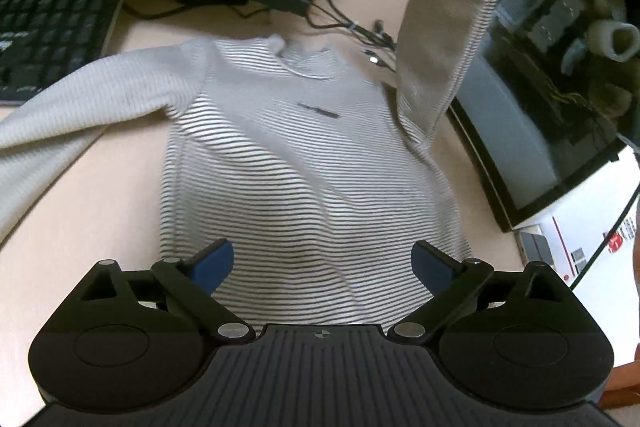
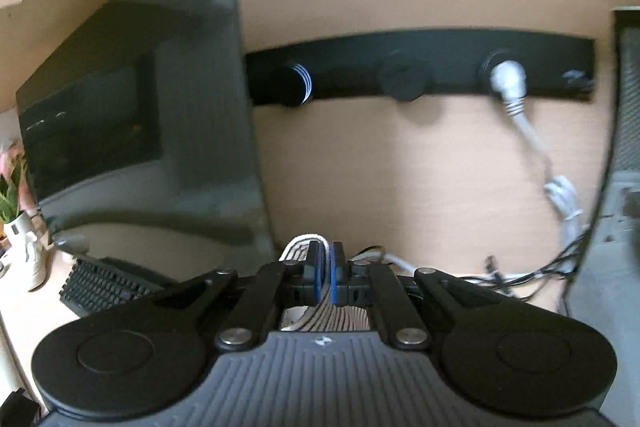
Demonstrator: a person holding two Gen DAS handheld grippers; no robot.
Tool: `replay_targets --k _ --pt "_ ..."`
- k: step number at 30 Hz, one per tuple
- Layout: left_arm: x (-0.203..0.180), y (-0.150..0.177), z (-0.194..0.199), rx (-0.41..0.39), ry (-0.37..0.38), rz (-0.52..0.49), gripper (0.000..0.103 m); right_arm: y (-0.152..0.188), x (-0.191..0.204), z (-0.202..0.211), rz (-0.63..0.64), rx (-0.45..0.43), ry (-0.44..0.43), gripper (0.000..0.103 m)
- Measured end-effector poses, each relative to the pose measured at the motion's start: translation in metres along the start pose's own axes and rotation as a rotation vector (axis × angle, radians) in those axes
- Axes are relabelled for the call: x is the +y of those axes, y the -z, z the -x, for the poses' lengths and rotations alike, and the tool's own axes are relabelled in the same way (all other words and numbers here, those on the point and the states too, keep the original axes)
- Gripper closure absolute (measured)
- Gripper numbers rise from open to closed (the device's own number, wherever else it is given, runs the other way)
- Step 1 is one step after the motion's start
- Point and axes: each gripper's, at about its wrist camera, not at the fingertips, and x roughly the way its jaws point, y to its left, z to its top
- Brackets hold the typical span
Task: Fold clothes
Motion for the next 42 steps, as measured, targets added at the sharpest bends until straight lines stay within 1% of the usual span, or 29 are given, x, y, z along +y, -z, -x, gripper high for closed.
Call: replay_targets --k 2,4,5,6,10,11,12,13,14,15,16,19,20,21,23,24,27,30,32,34,35,38,41,42 --pt "0.004 0.001 0.002 -0.002 -0.011 0.014 0.004 0.002 0.009 -0.016 0.004 0.016 -0.024 0.097" --pt "0.007 0.001 0.002 -0.003 -0.020 0.027 0.004 0.004 0.015 -0.026 0.009 0.025 -0.056 0.085" --pt "0.008 0.001 0.002 -0.004 -0.023 0.031 0.004 0.006 0.017 -0.026 0.016 0.024 -0.063 0.072" --pt "0.008 0.000 0.002 -0.005 -0.024 0.035 0.004 0.008 0.020 -0.026 0.022 0.024 -0.071 0.064" --pt "0.005 -0.006 -0.002 -0.025 -0.021 0.037 0.004 0.018 0.018 -0.017 0.033 0.022 -0.088 0.063" --pt "0.004 -0.009 -0.004 -0.033 -0.020 0.038 0.004 0.022 0.013 -0.016 0.033 0.024 -0.086 0.059" --pt "0.003 -0.012 -0.005 -0.042 -0.019 0.038 0.004 0.026 0.009 -0.014 0.033 0.028 -0.084 0.051" --pt "0.002 -0.017 -0.007 -0.052 -0.018 0.037 0.004 0.033 0.005 -0.012 0.035 0.034 -0.080 0.045" --pt "0.001 -0.021 -0.009 -0.060 -0.015 0.033 0.005 0.041 0.001 -0.009 0.036 0.042 -0.077 0.036" --pt "-0.001 -0.025 -0.012 -0.066 -0.009 0.027 0.008 0.052 -0.006 -0.007 0.038 0.055 -0.075 0.031" --pt "-0.003 -0.030 -0.015 -0.072 -0.001 0.015 0.013 0.063 -0.014 -0.005 0.040 0.071 -0.075 0.031" --pt "-0.009 -0.043 -0.031 -0.066 0.024 -0.029 0.020 0.110 -0.037 0.003 0.013 0.157 -0.065 0.031" --pt "-0.010 -0.044 -0.038 -0.050 0.019 -0.038 0.021 0.128 -0.044 0.003 -0.004 0.191 -0.046 0.034" --pt "-0.011 -0.045 -0.044 -0.032 0.010 -0.044 0.024 0.145 -0.051 0.004 -0.020 0.227 -0.029 0.048" --pt "-0.014 -0.046 -0.058 0.005 -0.006 -0.057 0.025 0.179 -0.063 0.000 -0.050 0.307 -0.009 0.067" --pt "-0.015 -0.047 -0.065 0.024 -0.015 -0.064 0.025 0.190 -0.070 -0.005 -0.055 0.331 -0.003 0.067" --pt "-0.019 -0.049 -0.085 0.079 -0.040 -0.084 0.025 0.202 -0.082 -0.009 -0.022 0.349 0.021 0.067" --pt "-0.028 -0.046 -0.094 0.087 -0.055 -0.110 0.020 0.214 -0.094 -0.013 0.011 0.368 0.045 0.070" --pt "-0.032 -0.045 -0.099 0.090 -0.063 -0.113 0.019 0.222 -0.102 -0.015 0.037 0.379 0.061 0.070" --pt "-0.039 -0.042 -0.101 0.101 -0.051 -0.119 0.019 0.223 -0.105 -0.018 0.108 0.376 0.070 0.070" --pt "-0.042 -0.040 -0.103 0.106 -0.045 -0.123 0.019 0.222 -0.107 -0.017 0.119 0.375 0.070 0.070" --pt "-0.053 -0.032 -0.106 0.129 0.001 -0.124 0.016 0.214 -0.116 -0.009 0.110 0.385 0.073 0.070" --pt "-0.055 -0.027 -0.102 0.139 0.018 -0.121 0.016 0.213 -0.122 -0.011 0.112 0.392 0.072 0.069" --pt "-0.051 -0.026 -0.097 0.132 0.020 -0.103 0.016 0.212 -0.122 -0.013 0.113 0.396 0.069 0.069"
